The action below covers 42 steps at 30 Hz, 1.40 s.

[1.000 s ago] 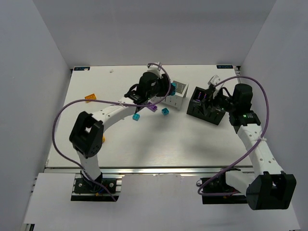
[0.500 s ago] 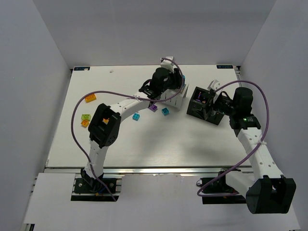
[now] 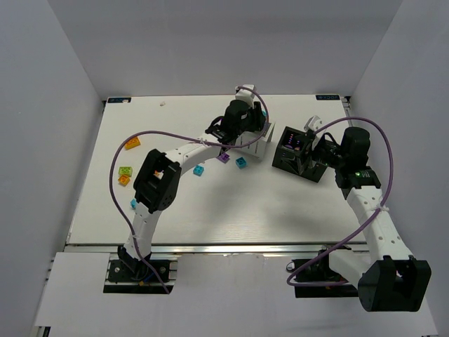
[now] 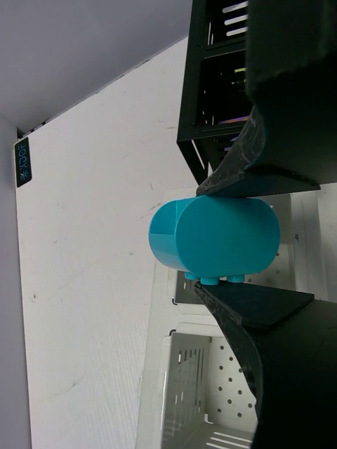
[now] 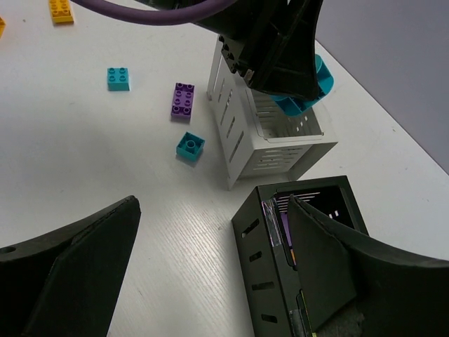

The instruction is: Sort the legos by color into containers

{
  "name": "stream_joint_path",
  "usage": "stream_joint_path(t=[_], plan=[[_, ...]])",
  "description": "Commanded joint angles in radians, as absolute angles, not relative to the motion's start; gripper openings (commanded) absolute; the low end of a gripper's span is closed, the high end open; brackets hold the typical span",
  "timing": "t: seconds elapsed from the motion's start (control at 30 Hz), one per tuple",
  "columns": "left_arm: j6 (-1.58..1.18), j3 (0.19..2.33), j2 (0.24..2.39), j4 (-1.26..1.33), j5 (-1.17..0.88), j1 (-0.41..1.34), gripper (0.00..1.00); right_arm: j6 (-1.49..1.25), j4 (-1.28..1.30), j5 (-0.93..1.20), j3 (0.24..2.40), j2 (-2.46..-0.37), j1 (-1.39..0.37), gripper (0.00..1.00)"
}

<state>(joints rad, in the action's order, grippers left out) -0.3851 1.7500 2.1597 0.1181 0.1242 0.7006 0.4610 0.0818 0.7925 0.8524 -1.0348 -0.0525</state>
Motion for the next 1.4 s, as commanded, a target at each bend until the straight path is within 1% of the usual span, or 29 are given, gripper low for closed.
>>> stream_joint_path(t=[0.0,0.07,0.23,0.37,0.43,0.47,0.5,0.53,0.57,0.6,0.63,0.67,0.7,0.73,0.77,0.8,0.83,0.87,0.9,0.93,0.97,1.03,1.07,1.1,1.13,1.17,1.2,1.3,1.37], plan=[[-0.385,1.804,2.151,0.107,0.13,0.704,0.55,0.46,0.057,0.818,0.853,-1.034,-0.048,0.9],[-0.382,1.822,2.152,0.091,0.129,0.704,0.58,0.466,0.074,0.83,0.861,-1.04,-0.048,0.89],[-0.367,1.819,2.117,0.086,0.144,0.704,0.71,0.486,0.141,0.848,0.896,-1.072,-0.048,0.89],[-0.354,1.816,2.089,0.08,0.147,0.704,0.73,0.492,0.169,0.864,0.911,-1.089,-0.048,0.89],[-0.353,1.81,2.063,0.064,0.163,0.704,0.73,0.508,0.184,0.88,0.926,-1.098,-0.049,0.89],[-0.354,1.787,2.024,0.054,0.185,0.704,0.71,0.517,0.217,0.888,0.949,-1.112,-0.06,0.89],[-0.356,1.766,1.994,0.046,0.205,0.704,0.69,0.531,0.241,0.887,0.963,-1.123,-0.07,0.87],[-0.362,1.738,1.961,0.035,0.228,0.701,0.66,0.561,0.268,0.874,0.98,-1.134,-0.087,0.82],[-0.37,1.705,1.921,0.009,0.253,0.698,0.52,0.578,0.297,0.827,0.998,-1.162,-0.138,0.78],[-0.389,1.663,1.877,0.006,0.273,0.692,0.43,0.587,0.343,0.799,1.014,-1.179,-0.165,0.73],[-0.402,1.56,1.774,-0.011,0.302,0.677,0.34,0.592,0.359,0.769,1.043,-1.198,-0.198,0.63],[-0.416,1.502,1.719,-0.044,0.311,0.667,0.24,0.589,0.371,0.712,1.058,-1.218,-0.257,0.56],[-0.446,1.444,1.604,-0.058,0.319,0.657,0.12,0.575,0.38,0.684,1.071,-1.261,-0.287,0.46],[-0.459,1.327,1.545,-0.075,0.304,0.631,0.08,0.56,0.385,0.654,1.103,-1.285,-0.319,0.4],[-0.472,1.266,1.487,-0.109,0.296,0.617,0.06,0.53,0.393,0.596,1.126,-1.346,-0.374,0.36],[-0.515,1.211,1.429,-0.126,0.292,0.603,0.08,0.519,0.406,0.563,1.15,-1.382,-0.405,0.35],[-0.54,1.115,1.325,-0.152,0.291,0.576,0.12,0.506,0.431,0.52,1.175,-1.416,-0.438,0.36],[-0.564,1.074,1.277,-0.213,0.293,0.563,0.21,0.497,0.443,0.435,1.231,-1.486,-0.499,0.39],[-0.607,1.039,1.232,-0.244,0.299,0.555,0.44,0.479,0.452,0.402,1.259,-1.521,-0.526,0.46],[-0.627,0.982,1.15,-0.28,0.325,0.549,0.52,0.468,0.465,0.368,1.284,-1.554,-0.553,0.5],[-0.662,0.956,1.109,-0.334,0.337,0.548,0.58,0.457,0.472,0.329,1.337,-1.619,-0.595,0.57],[-0.693,0.905,1.033,-0.37,0.347,0.546,0.6,0.451,0.472,0.295,1.38,-1.679,-0.63,0.66],[-0.73,0.859,0.963,-0.392,0.359,0.546,0.61,0.442,0.472,0.246,1.431,-1.743,-0.664,0.69],[-0.75,0.841,0.93,-0.405,0.365,0.546,0.61,0.427,0.479,0.224,1.463,-1.781,-0.676,0.78],[-0.767,0.824,0.898,-0.42,0.373,0.546,0.62,0.41,0.48,0.188,1.492,-1.813,-0.692,0.82],[-0.799,0.795,0.844,-0.449,0.389,0.546,0.62,0.391,0.491,0.122,1.527,-1.888,-0.713,0.83],[-0.817,0.785,0.819,-0.468,0.399,0.546,0.62,0.387,0.512,0.112,1.613,-1.928,-0.721,0.89],[-0.856,0.755,0.738,-0.521,0.414,0.546,0.63,0.356,0.537,0.086,1.733,-2.043,-0.733,0.89],[-0.871,0.749,0.71,-0.56,0.417,0.546,0.63,0.342,0.531,0.06,1.772,-2.104,-0.733,0.89]])
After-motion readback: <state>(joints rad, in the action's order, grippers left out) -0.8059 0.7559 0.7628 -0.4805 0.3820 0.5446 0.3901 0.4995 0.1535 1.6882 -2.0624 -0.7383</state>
